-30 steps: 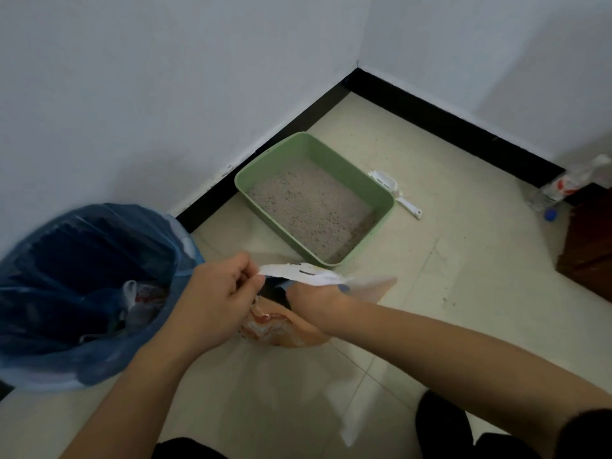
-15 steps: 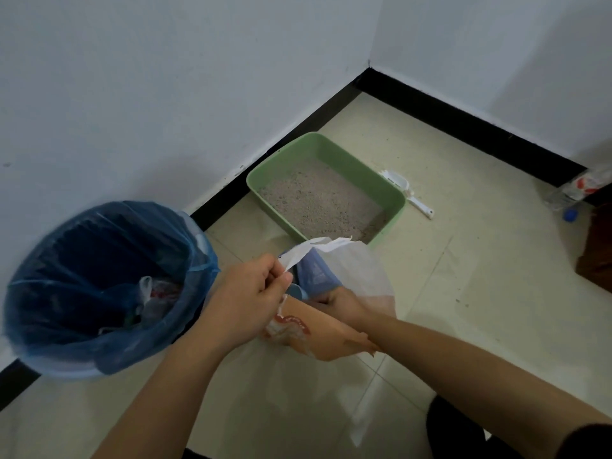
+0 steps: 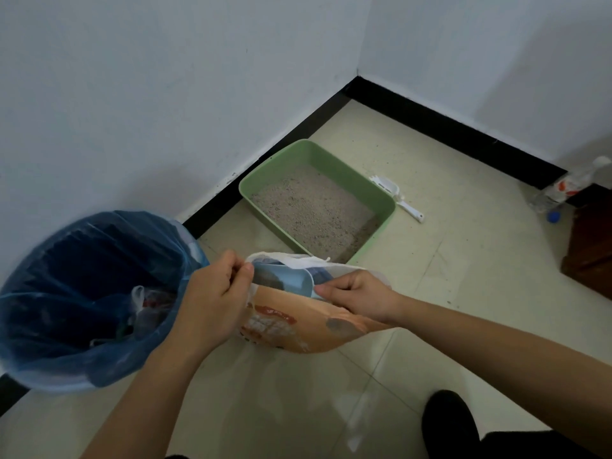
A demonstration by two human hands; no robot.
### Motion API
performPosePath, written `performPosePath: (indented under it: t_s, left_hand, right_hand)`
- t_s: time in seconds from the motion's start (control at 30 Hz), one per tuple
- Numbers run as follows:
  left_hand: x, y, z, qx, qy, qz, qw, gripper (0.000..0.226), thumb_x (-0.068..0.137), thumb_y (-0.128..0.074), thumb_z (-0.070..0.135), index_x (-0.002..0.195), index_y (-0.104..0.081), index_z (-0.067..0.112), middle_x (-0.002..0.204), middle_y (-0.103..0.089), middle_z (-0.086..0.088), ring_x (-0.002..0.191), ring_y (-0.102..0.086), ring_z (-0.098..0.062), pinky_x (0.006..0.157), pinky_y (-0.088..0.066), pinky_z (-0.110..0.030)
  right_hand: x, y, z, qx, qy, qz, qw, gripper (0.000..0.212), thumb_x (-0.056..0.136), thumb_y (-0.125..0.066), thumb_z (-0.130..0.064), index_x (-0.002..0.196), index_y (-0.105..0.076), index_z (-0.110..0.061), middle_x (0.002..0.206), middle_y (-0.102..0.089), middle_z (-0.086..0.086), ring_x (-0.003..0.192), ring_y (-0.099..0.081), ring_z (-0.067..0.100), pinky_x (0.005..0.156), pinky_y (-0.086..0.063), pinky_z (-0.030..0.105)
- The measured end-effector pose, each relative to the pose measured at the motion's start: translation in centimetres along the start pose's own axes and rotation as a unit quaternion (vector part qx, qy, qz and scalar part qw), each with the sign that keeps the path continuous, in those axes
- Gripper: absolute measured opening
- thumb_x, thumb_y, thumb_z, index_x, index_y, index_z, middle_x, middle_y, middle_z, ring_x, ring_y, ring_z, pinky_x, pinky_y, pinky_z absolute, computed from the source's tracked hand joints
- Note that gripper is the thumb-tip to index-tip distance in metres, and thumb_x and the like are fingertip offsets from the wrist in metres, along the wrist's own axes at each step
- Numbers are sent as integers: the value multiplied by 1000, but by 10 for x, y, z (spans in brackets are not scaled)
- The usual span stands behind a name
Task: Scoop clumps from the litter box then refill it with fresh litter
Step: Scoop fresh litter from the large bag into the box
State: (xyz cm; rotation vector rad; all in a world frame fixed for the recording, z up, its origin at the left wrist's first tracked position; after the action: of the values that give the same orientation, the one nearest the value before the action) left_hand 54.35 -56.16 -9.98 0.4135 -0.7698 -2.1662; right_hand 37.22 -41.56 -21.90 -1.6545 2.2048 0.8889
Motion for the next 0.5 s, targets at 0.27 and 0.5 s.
performPosePath:
  t_s: [0.27,0.5]
  left_hand:
    - [15,10,-8,33,-3,34,999,27,99,-49,23,72,-48,18,60,-53,-4,56,-50,-21,50,-36,-33]
    - [20,1,-7,58,-7,24,998,30,97,-43,32,70,-43,20,60,-52,-2,56,-51,-20,50,-40,-35]
  right_hand:
    - [-39,30,-34,94,28,-35,995,27,93,-63,-37,74,-78,-25,53,-42,1,47,-28,12,47,-25,24]
    - [-50,51,-4,116,-25,-40,992,37,87,-62,-41,56,-65,-20,51,-40,0,47,-23,13,53,-14,33]
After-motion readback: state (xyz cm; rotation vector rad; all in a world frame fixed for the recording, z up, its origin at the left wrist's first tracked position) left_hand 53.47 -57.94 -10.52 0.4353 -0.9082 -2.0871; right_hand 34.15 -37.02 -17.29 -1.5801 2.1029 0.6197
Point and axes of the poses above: each hand's wrist, its own x-axis towards the middle knuckle, its own y-axis out of the back of the hand, z = x × y, the point moved 10 cm from there along x, towards the middle knuckle
